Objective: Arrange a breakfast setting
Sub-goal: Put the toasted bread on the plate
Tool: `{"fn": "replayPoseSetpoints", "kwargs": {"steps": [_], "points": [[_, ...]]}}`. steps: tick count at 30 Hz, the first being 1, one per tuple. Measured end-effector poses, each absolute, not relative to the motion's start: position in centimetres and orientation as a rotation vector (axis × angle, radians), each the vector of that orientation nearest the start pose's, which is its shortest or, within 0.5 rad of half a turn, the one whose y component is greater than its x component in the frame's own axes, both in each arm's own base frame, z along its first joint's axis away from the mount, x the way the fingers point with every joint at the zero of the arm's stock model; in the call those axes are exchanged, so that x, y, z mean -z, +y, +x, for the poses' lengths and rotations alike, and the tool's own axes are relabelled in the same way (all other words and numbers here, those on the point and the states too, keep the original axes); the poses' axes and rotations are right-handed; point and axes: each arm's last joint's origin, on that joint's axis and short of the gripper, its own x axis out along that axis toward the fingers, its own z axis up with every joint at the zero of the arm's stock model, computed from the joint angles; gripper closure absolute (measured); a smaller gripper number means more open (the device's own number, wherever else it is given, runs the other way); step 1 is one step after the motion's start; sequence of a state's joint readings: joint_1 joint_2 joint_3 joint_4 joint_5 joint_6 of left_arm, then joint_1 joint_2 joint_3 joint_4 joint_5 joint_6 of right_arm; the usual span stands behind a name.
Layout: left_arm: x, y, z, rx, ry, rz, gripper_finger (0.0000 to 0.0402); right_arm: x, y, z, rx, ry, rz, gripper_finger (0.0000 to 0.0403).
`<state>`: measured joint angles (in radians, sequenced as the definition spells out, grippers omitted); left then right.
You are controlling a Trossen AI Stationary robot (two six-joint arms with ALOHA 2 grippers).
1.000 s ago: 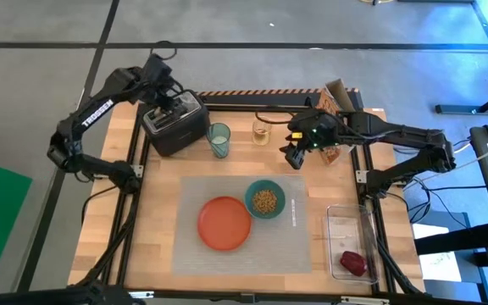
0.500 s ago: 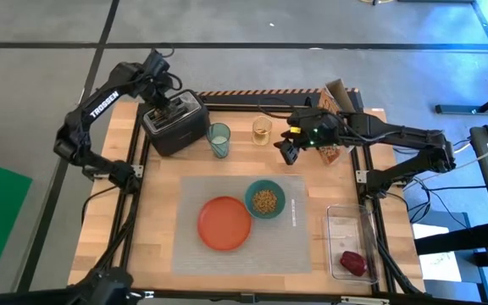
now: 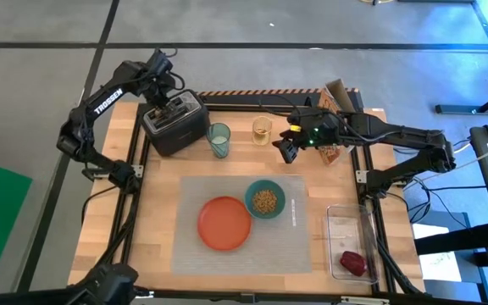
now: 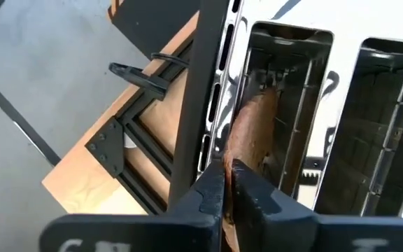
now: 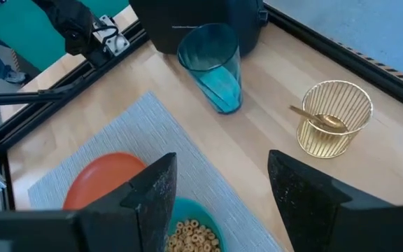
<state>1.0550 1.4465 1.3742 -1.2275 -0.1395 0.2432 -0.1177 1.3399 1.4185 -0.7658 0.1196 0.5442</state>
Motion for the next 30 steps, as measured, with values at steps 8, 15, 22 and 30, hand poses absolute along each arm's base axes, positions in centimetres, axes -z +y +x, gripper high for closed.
{"fn": "replayPoseSetpoints", "kwargs": {"steps": [8,15,22,30], "points": [[-37.6,21.8,12.1,-0.885,1.276,-0.391,0.0391,-37.9,-4.0,27.1,0.408,0.604,0.501,0.0187],[-43.0,18.6,12.9,-0.673,1.093,-0.439,0.0394,-37.9,-4.1,27.1,0.429,0.598,0.483,0.0187],[-43.8,14.3,15.9,-0.296,0.966,-0.504,0.0392,-37.9,-4.0,27.1,0.430,0.598,0.482,0.0187],[-39.4,8.4,22.5,-0.124,1.100,-0.382,0.0391,-37.9,-4.1,27.1,0.455,0.591,0.481,0.0187]]}}
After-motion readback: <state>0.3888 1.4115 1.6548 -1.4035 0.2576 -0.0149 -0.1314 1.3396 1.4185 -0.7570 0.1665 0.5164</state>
